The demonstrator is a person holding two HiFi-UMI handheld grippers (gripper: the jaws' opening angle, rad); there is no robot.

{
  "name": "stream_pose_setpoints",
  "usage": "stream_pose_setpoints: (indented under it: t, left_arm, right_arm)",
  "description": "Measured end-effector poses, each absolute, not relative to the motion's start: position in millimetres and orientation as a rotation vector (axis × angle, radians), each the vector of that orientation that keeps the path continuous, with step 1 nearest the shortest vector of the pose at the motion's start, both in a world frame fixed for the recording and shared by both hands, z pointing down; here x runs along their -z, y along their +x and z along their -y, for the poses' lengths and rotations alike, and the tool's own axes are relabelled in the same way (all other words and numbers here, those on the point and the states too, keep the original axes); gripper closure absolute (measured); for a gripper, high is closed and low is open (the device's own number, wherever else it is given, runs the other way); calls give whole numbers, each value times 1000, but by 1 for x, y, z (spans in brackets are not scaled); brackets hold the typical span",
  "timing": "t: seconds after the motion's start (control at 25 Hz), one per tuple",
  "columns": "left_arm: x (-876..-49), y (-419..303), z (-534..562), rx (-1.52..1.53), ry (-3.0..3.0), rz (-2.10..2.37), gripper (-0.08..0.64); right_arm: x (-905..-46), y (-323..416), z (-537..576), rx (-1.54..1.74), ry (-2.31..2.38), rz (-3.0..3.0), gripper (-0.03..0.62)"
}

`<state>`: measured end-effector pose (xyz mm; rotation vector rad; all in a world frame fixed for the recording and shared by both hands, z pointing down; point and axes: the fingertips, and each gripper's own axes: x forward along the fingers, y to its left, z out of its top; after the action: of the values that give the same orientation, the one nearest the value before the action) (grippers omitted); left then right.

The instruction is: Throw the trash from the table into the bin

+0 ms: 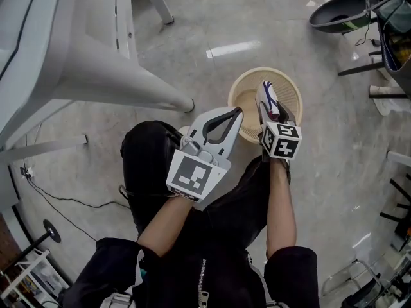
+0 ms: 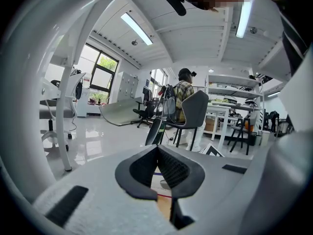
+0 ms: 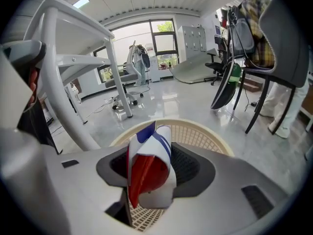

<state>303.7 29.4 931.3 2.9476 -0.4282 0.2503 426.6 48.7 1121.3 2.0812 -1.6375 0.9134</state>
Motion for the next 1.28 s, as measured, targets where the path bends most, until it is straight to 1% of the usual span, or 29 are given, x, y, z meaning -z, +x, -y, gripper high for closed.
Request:
stream_pose_setpoints:
  t: [0.24, 0.32, 0.44, 0.88, 0.92, 0.96, 1.04, 1.12, 1.28]
  left_arm:
    - [-932, 304, -30, -256, 2886, 451, 553]
    - [-932, 306, -31, -245, 2921, 430, 554]
    - [-933, 307, -31, -247, 2900, 434, 554]
    - [-934, 310, -36, -251, 2887, 426, 554]
    - [-934, 311, -36, -253, 2884, 422, 554]
    - [-935, 311, -36, -258, 2883, 420, 554]
    - [-932, 312, -32, -276, 2888, 426, 554]
    - [-923, 312, -29, -289, 2894, 422, 553]
    - [-888, 312, -27, -297, 2915, 389, 554]
  right_arm:
    - [-1119, 429, -48, -913, 2083, 1661, 408]
    - [-1119, 430, -48, -916, 2102, 1669, 374]
    - [-1116, 430, -49, -899, 2116, 1680, 350]
    - [-1106, 435, -52, -818, 2170, 1629, 348]
    - [-1101, 435, -53, -789, 2190, 1635, 380]
    - [-1093, 436, -52, -745, 2213, 1647, 459]
    - [-1076, 434, -51, -650, 2247, 1669, 556]
    - [-1060, 430, -51, -601, 2251, 1675, 581]
    - [-1021, 419, -47, -618, 2254, 1682, 583]
